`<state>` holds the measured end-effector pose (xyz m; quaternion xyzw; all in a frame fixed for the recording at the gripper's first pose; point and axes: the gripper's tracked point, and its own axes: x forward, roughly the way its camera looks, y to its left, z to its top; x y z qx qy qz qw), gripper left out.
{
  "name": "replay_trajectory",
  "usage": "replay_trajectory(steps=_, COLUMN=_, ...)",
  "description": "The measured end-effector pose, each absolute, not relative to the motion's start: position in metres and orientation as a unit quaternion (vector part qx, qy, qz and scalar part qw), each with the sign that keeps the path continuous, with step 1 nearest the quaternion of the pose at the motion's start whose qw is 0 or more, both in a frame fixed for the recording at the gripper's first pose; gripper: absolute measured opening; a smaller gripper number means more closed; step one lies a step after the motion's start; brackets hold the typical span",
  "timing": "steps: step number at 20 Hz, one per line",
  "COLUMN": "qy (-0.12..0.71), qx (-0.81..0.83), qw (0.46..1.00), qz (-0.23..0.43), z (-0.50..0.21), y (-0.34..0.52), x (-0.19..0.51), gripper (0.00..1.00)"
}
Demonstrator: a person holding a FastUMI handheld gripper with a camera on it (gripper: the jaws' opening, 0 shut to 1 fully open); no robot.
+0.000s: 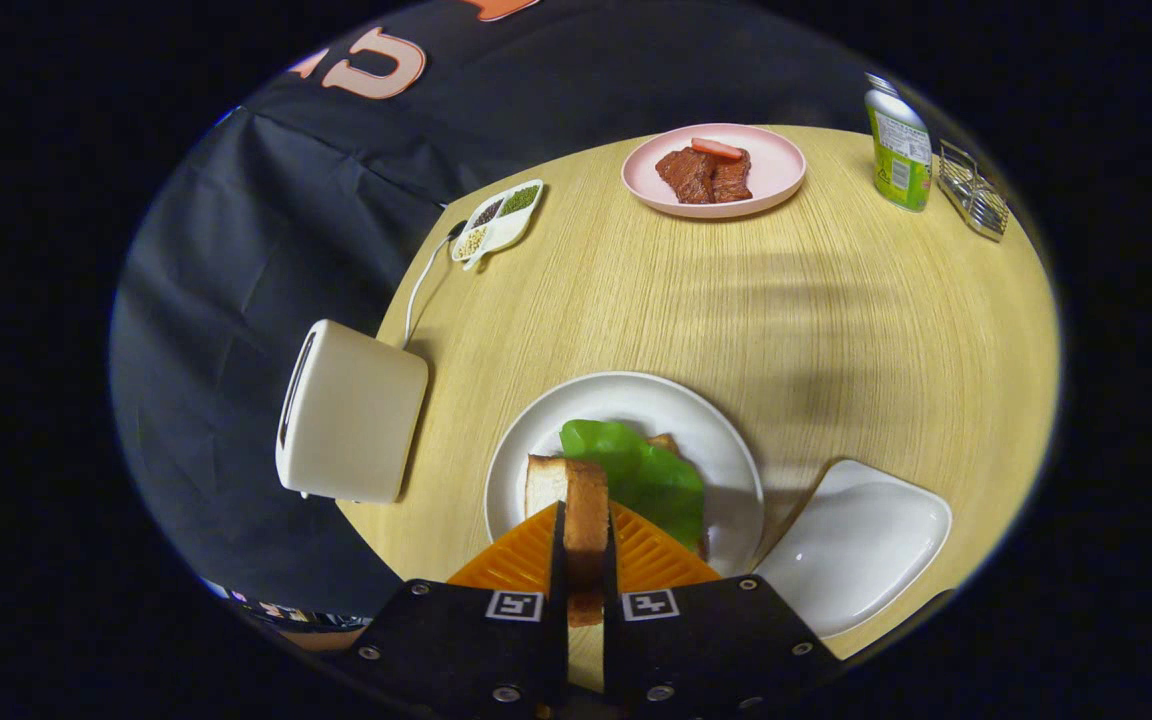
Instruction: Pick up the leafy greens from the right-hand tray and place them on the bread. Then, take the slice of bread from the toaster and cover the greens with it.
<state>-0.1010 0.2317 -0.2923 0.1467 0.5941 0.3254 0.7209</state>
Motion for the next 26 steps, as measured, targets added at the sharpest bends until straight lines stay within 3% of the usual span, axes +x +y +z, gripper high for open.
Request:
replay_trajectory(steps=6, qy=0.581, qx=0.107, qw=0.747, qz=0.304, z=-0.309, y=0.217, x=-0.09, gripper=0.35)
replay_trajectory(steps=9, qy=0.571, qx=0.065, qw=0.763, qz=0.295, z=-0.319, y=0.203, x=-0.086, gripper=0.5)
replay_trajectory(steps=14, qy=0.53, qx=0.081, qw=0.792, qz=0.292, z=-0.296, y=0.197, x=-0.072, gripper=0.68)
replay_trajectory(steps=26, qy=0.298, qx=0.069, qw=0.911, qz=0.277, z=-0.118, y=0.181, x=-0.004, gripper=0.7)
